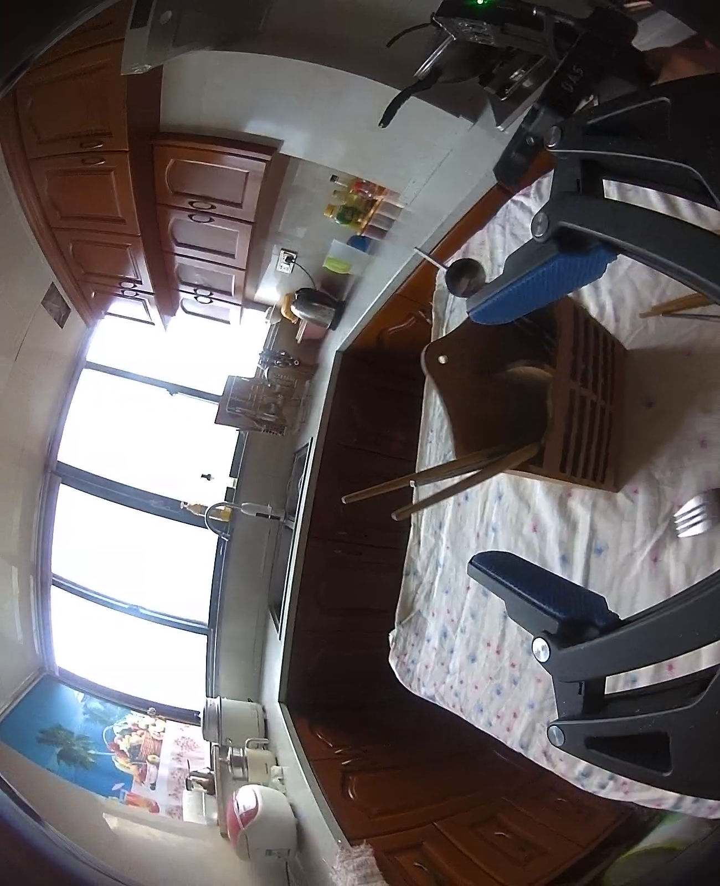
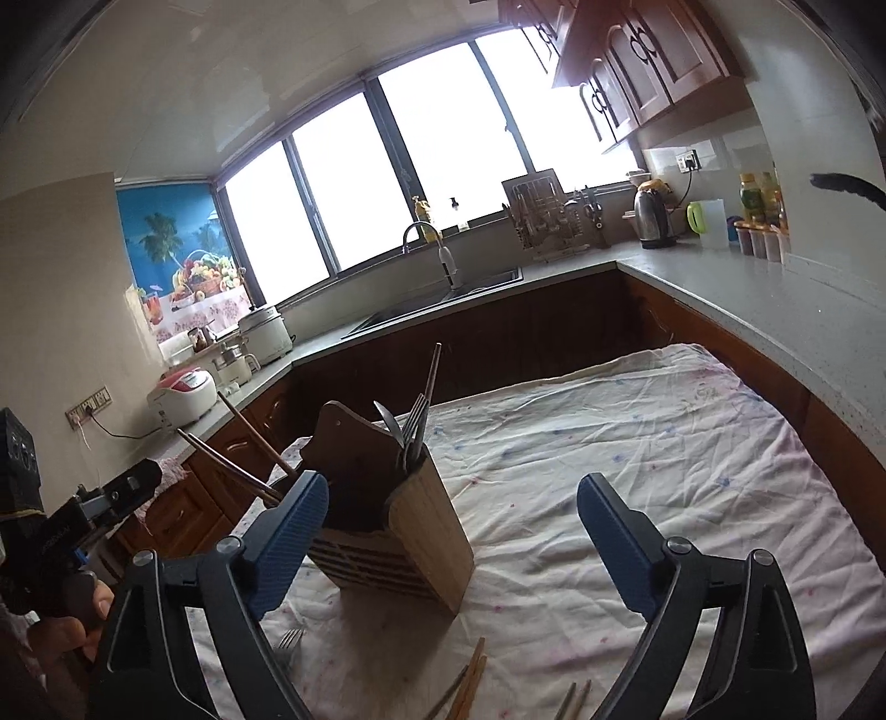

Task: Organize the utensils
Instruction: 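Withdraw both open tools from the holder back over the utensils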

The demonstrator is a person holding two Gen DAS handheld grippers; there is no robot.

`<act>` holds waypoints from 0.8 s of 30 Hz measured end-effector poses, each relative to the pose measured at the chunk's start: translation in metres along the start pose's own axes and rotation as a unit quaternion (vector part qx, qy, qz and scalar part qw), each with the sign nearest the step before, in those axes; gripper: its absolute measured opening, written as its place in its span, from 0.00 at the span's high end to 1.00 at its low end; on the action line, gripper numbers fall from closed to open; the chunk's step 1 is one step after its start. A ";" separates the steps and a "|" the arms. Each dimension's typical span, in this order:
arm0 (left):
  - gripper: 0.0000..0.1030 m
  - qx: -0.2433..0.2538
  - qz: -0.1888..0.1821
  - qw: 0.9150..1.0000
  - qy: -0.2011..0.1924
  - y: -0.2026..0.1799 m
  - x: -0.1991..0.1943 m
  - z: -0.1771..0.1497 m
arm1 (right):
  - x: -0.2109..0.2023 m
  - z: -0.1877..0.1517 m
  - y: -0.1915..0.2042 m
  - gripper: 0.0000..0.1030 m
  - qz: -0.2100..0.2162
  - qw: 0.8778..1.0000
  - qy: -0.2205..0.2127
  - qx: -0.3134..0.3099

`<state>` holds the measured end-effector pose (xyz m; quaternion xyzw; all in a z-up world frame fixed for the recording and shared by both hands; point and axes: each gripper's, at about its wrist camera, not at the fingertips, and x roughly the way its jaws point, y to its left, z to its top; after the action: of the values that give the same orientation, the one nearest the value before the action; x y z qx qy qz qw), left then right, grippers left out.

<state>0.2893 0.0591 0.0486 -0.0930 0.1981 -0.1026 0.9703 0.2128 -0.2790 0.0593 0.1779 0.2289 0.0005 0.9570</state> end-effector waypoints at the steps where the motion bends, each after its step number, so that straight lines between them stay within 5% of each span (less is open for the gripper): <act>1: 0.14 0.001 0.003 1.000 0.004 0.000 -0.005 -0.004 | -0.006 -0.003 -0.002 0.06 0.000 1.000 0.001 0.006; 24: 0.11 -0.017 0.004 0.994 0.112 -0.020 -0.083 -0.077 | -0.111 -0.096 -0.035 0.05 -0.065 0.995 0.046 0.052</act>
<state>0.1801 0.0487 0.0142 -0.0967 0.3073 -0.1050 0.9409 0.0686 -0.2884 0.0164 0.2123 0.2835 -0.0655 0.9329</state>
